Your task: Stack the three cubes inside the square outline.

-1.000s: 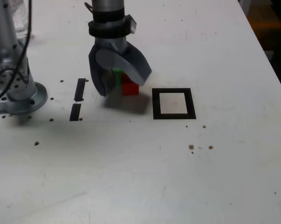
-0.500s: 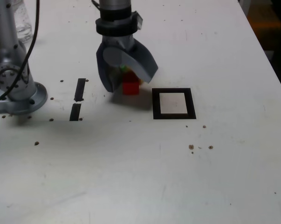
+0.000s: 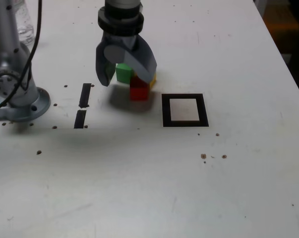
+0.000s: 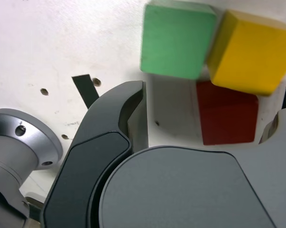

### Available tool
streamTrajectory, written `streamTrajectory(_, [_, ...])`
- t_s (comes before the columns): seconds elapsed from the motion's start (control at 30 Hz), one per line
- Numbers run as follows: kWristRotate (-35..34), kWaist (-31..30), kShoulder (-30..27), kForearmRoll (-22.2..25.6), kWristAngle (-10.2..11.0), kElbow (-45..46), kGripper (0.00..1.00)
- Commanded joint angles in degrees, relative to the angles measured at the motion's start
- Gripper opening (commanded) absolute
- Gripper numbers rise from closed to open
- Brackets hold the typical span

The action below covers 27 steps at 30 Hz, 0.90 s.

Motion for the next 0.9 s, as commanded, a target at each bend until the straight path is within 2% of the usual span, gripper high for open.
streamTrajectory(0.0, [-0.73,-1.16,0.21,0.41,0.12,-0.77,0.95])
streamTrajectory(0.37, [-4.23,-6.52,1.51,1.74,0.46,-2.15,0.94])
streamTrajectory(0.87, [-4.64,-7.4,6.37,-0.06,0.46,-2.8,0.93])
